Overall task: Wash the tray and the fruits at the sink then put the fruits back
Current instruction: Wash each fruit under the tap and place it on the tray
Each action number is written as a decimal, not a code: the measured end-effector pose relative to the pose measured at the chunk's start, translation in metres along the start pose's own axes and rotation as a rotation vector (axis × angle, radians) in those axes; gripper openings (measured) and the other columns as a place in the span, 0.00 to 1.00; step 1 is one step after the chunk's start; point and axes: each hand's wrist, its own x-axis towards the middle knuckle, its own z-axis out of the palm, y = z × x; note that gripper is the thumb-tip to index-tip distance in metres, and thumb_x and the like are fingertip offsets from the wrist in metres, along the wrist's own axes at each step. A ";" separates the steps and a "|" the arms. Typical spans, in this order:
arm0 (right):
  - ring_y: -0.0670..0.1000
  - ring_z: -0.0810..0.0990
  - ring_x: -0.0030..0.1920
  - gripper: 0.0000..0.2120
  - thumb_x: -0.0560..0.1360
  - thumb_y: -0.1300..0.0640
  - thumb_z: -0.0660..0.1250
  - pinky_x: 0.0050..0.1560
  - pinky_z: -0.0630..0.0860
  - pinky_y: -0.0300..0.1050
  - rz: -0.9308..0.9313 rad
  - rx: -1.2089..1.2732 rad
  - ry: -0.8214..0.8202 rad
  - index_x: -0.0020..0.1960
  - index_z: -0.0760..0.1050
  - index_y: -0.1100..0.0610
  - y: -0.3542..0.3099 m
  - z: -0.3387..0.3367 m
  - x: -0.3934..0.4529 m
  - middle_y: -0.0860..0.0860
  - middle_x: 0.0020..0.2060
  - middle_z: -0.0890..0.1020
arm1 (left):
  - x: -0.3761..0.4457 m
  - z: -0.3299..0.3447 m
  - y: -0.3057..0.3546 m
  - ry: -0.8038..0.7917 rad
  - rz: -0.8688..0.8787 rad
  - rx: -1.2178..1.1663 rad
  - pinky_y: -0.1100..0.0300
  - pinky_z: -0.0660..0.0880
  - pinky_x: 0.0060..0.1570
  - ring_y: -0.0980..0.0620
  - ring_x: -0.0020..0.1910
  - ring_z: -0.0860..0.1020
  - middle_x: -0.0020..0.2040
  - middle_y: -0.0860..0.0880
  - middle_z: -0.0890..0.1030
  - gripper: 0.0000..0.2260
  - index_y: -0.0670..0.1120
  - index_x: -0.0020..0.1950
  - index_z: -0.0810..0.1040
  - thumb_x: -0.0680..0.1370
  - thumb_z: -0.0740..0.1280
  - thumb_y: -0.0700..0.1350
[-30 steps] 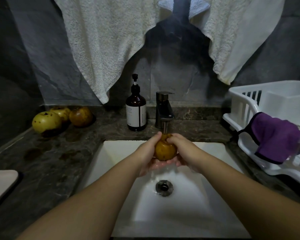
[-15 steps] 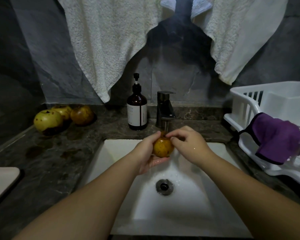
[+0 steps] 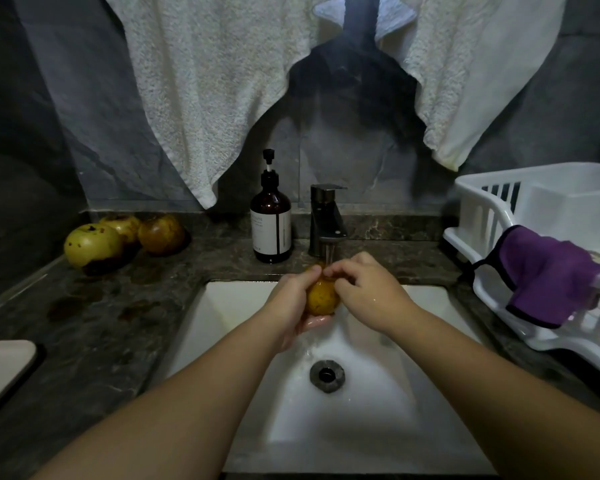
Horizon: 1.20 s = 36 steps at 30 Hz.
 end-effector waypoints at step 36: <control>0.52 0.81 0.49 0.19 0.83 0.34 0.53 0.38 0.79 0.44 0.349 0.401 -0.125 0.69 0.64 0.41 -0.013 0.024 0.002 0.53 0.59 0.77 | 0.015 -0.005 -0.001 0.026 -0.069 0.333 0.57 0.74 0.39 0.48 0.41 0.81 0.46 0.44 0.84 0.34 0.50 0.65 0.77 0.78 0.55 0.76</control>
